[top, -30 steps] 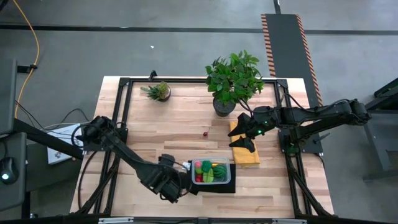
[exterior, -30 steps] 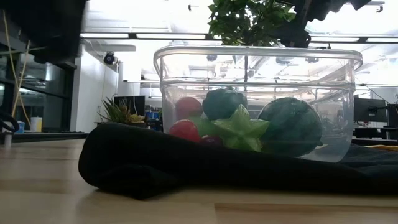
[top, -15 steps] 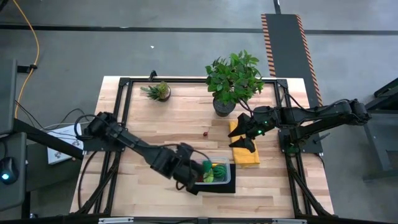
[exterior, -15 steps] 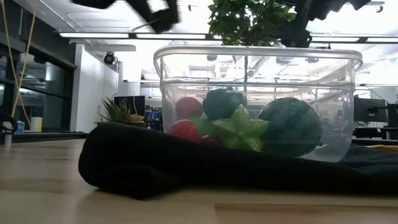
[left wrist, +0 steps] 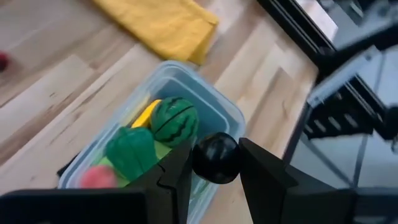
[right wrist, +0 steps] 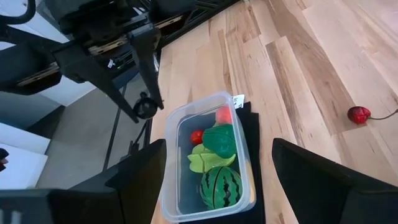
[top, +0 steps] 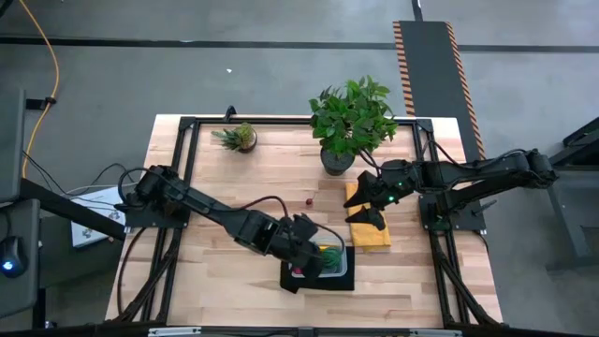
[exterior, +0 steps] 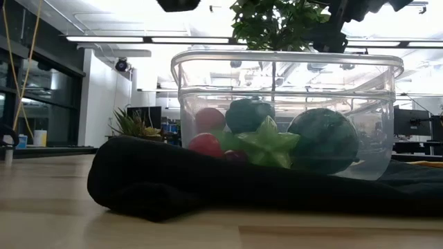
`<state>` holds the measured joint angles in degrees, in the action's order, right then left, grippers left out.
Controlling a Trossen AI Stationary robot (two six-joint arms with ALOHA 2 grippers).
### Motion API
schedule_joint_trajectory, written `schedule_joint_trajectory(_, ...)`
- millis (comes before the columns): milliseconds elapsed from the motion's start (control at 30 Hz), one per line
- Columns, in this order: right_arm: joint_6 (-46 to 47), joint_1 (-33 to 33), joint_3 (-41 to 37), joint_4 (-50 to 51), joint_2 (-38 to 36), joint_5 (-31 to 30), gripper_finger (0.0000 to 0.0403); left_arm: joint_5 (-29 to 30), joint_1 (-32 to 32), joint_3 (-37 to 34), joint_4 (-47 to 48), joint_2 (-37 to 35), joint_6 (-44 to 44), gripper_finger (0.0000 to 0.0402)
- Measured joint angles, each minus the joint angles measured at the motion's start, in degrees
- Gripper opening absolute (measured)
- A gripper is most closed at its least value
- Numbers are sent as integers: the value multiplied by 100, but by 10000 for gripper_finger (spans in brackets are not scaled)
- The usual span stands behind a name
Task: Pick and placing Produce into tupperware
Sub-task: Put the black cherry into the transparent bin
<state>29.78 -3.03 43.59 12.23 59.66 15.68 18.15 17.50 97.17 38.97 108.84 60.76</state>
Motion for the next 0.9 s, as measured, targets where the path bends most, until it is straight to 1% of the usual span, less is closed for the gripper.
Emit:
schedule_joint_trajectory(100, 0, 0, 0, 1, -1, 77, 282, -238, 8, 0, -68, 0, -470, 106)
schedule_joint_trajectory(333, 39, 0, 0, 2, 0, 105, 282, -553, 8, 0, -72, 2, -1262, 106)
schedule_joint_trajectory(600, 148, 0, 0, 2, -2, 107, 282, -674, -79, -3, 197, 2, -1939, 106)
schedule_joint_trajectory(667, 211, -2, 0, 2, 0, 107, 282, -858, -150, -4, 282, 2, -2130, 106)
schedule_joint_trajectory(800, 336, -1, 0, 2, -1, 99, 282, -1405, -385, -4, 515, 2, -2423, 106)
schedule_joint_trajectory(900, 361, 0, 0, 2, -1, 78, 282, -1584, -507, -4, 580, 2, -2662, 106)
